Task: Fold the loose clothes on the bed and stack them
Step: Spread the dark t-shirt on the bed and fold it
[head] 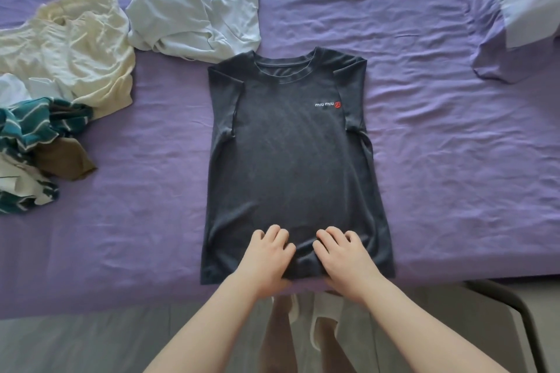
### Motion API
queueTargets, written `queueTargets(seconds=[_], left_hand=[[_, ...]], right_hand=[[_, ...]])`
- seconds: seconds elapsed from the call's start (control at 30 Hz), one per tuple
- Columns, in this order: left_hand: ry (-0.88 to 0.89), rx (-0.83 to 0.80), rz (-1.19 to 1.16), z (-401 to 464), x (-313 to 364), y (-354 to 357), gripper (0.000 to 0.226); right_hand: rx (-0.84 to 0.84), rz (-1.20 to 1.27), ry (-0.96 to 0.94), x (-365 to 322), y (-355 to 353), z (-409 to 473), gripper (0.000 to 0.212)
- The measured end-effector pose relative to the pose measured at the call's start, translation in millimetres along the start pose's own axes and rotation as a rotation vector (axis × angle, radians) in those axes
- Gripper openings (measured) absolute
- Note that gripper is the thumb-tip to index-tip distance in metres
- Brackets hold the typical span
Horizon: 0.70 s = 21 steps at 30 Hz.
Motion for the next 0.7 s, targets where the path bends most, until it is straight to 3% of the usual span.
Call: queueTargets(seconds=[0.13, 0.2, 0.33, 0.43, 0.57, 0.7], left_hand=[[-0.033, -0.005, 0.037, -2.1, 9.3, -1.6, 0.028], [-0.020, -0.061, 0.066, -1.7, 11.7, -7.8, 0.023], [0.023, 0.064, 0.100, -0.4, 10.2, -12.1, 0.023], [-0.018, 0.095, -0.031, 2.4, 5.4, -17.6, 0.014], [-0.242, 0.035, -0.373, 6.8, -19.0, -17.2, 0.020], [-0.390, -0.032, -0.677, 10.0, -47.5, -18.9, 0.010]], right_hand=[[0.024, -0.001, 0.001, -1.3, -0.2, 3.5, 0.023], [0.010, 0.016, 0.014, 2.7, -2.2, 7.5, 0.026], [-0.021, 0.058, 0.041, 5.1, -7.4, 11.0, 0.037], [-0.038, 0.064, 0.082, -1.7, -5.0, 8.7, 0.046], [-0.044, 0.115, 0.183, 0.4, -7.3, 8.2, 0.039], [-0.118, 0.462, 0.334, 30.2, -1.9, 8.7, 0.030]])
Point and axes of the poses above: each hand's wrist, its own z-axis towards the middle knuckle, its own y-axis out of the palm, x = y × z, the point moved 6 cm from there along z, towards the middle knuckle, and after that the axes turned 12 degrees about x, right-handed, at the moved point
